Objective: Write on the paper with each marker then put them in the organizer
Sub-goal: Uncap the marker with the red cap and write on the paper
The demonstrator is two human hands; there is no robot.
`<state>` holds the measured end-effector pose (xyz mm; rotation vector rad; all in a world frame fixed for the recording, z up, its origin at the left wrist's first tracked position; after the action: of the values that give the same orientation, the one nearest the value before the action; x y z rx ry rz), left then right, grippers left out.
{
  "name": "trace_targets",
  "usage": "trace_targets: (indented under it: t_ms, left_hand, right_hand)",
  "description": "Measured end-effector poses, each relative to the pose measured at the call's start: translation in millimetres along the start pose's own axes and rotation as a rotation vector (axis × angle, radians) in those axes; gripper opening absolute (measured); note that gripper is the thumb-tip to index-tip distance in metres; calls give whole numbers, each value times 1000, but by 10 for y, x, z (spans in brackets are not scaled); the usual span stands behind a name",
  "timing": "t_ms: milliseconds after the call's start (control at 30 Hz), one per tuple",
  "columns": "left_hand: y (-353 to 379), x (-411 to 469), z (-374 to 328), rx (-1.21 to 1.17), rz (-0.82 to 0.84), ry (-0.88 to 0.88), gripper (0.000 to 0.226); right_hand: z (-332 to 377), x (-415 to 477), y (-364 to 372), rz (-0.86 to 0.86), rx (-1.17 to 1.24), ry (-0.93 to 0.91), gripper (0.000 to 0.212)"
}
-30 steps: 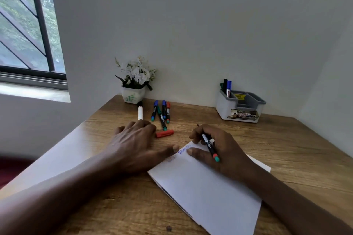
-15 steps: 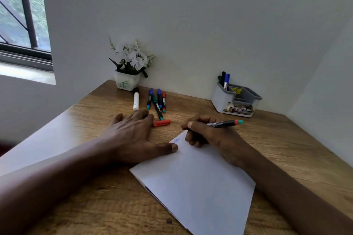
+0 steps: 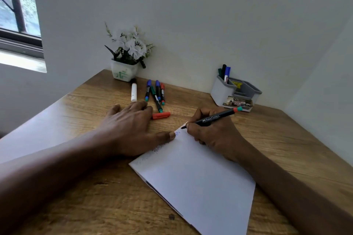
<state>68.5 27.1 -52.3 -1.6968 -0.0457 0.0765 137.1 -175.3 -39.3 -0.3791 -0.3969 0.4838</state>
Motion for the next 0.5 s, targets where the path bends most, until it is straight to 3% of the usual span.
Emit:
trace_targets:
  t_ms: [500]
  left_hand:
    - [-34, -21, -11, 6, 9, 0, 116]
  right_hand:
    - [-47, 0, 10, 31, -3, -6, 12]
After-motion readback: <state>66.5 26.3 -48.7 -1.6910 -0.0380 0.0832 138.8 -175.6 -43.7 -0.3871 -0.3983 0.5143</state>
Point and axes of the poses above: each hand's wrist, its own x-axis towards the middle knuckle, its own y-axis out of the palm, z = x × y, the point moved 2 cm from there along x, towards the middle knuckle, and after that the axes turned 4 degrees about x, right-handed, at the moved point
